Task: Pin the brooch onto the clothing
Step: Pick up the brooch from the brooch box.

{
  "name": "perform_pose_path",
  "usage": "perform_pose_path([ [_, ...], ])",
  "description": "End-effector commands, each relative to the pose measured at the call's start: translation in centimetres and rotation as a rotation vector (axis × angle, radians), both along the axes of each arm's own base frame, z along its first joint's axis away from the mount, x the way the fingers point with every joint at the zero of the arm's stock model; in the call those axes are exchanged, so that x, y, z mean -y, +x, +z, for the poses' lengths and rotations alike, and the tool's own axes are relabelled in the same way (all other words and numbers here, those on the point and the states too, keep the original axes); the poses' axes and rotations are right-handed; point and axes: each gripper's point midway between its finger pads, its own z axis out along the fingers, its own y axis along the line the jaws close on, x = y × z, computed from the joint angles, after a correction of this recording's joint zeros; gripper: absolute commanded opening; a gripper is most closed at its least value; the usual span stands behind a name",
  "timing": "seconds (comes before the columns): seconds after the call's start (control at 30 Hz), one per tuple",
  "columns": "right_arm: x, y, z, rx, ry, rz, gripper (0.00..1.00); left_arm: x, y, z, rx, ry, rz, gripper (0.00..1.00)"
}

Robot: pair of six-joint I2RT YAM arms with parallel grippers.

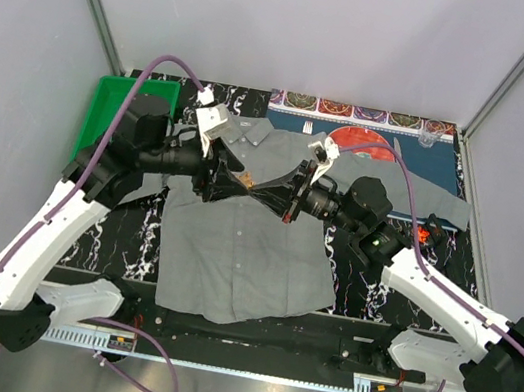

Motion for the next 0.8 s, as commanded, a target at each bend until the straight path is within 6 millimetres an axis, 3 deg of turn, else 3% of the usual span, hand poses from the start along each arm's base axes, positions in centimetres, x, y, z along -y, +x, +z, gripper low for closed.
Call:
perform_pose_path([
  [0.0,0.5,-0.9,3.1,0.057,0.054,0.021,0.0,1.4,-1.3,2.7,-0.004,-0.099,-0.111,0.58],
  [0.43,0.6,-1.4,3.3,0.099,0.053,0.044,0.0,2.1,-0.6,2.0,-0.088,-0.105,-0.11,0.32],
  [0.6,0.6,-1.7,3.3,0.108,0.048,0.057,0.0,2.2,-1.0,1.9,-0.1,-0.109,-0.13,0.08],
  [0.73,0.8,-1.9,3.3,0.119,0.04,0.058,0.0,1.9,-0.8,1.9,-0.101,-0.11,-0.109,0.0],
  [0.77,1.0,-1.9,3.2,0.119,0.038,0.053,0.07,1.7,-0.6,2.0,-0.103,-0.114,-0.097,0.0],
])
